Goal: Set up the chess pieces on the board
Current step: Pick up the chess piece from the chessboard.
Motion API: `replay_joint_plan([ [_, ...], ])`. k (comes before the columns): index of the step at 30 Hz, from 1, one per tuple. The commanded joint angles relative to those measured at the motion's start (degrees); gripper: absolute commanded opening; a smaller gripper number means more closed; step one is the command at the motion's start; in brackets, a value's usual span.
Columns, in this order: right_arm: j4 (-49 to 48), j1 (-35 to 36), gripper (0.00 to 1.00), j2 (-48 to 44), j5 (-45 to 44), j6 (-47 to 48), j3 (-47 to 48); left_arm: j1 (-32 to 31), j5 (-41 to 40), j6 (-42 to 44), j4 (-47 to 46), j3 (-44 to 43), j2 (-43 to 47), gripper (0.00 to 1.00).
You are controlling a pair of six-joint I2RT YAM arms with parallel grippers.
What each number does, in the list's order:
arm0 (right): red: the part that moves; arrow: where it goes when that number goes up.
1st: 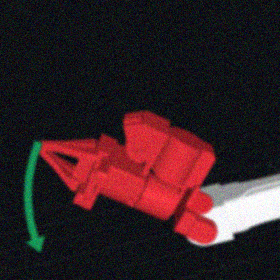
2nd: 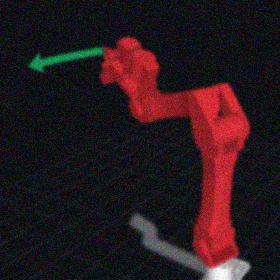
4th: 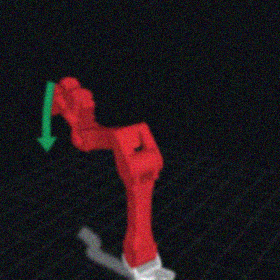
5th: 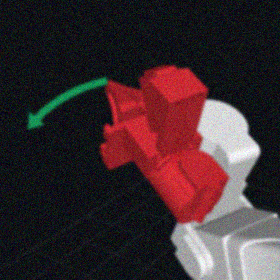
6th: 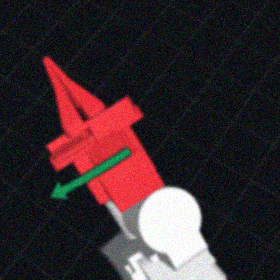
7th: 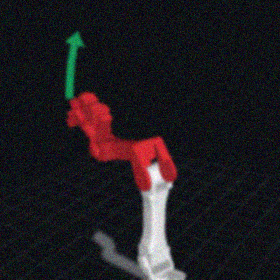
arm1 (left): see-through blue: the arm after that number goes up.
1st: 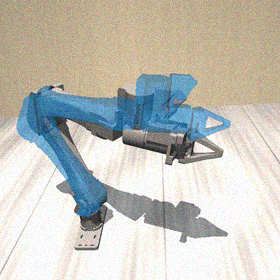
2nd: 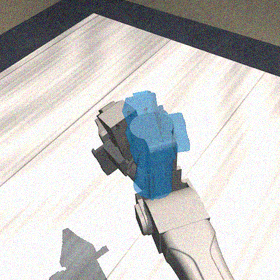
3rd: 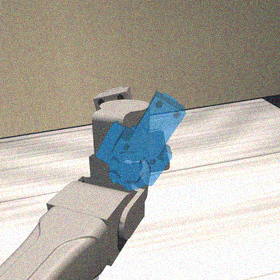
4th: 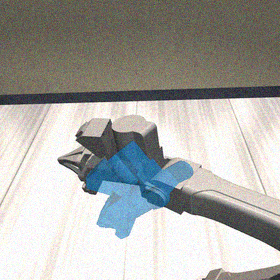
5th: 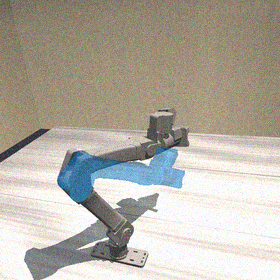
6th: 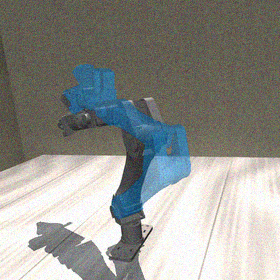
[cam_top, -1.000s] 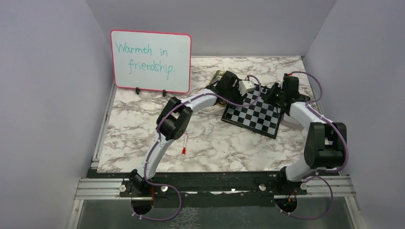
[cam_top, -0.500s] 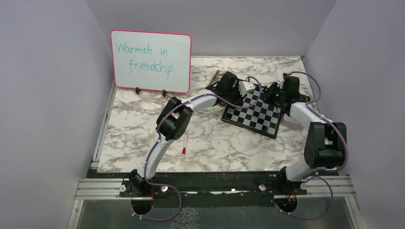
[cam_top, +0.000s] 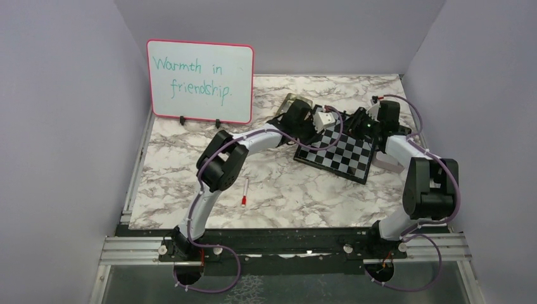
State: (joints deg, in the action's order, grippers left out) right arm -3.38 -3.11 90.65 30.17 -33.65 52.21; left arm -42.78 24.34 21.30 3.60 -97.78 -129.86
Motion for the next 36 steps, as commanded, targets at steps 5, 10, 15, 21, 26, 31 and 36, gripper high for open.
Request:
replay_joint_plan([
  [5,-2.39,-1.62,0.36,4.27,17.09,-0.42,1.96,-0.19,-1.16,0.35,-7.89,4.4,8.91,0.04],
  [10,-3.78,-1.59,0.33,5.94,20.95,-1.55,2.09,-0.52,-0.69,0.71,-8.68,5.78,10.92,0.04],
  [15,-9.72,-1.62,0.35,6.88,25.2,-6.06,0.56,-1.13,-0.73,1.2,-8.78,6.61,11.56,0.03],
  [21,-12.72,-1.57,0.39,7.25,26.56,-9.11,-0.28,-1.66,-0.52,1.29,-8.82,7.15,12.11,0.03],
  [26,-10.17,-1.6,0.37,7.94,25.29,-8.2,0.19,-2.08,-0.82,1.5,-8.82,7.67,12.65,0.03],
  [31,-9.43,-1.59,0.37,9.09,25.91,-8.18,0.68,-2.41,-1.14,1.82,-8.82,7.8,13.19,0.03],
  [36,-9.47,-1.46,0.37,9.26,26.13,-8.1,0.8,-2.82,-0.93,1.82,-8.83,7.51,13.31,0.03],
])
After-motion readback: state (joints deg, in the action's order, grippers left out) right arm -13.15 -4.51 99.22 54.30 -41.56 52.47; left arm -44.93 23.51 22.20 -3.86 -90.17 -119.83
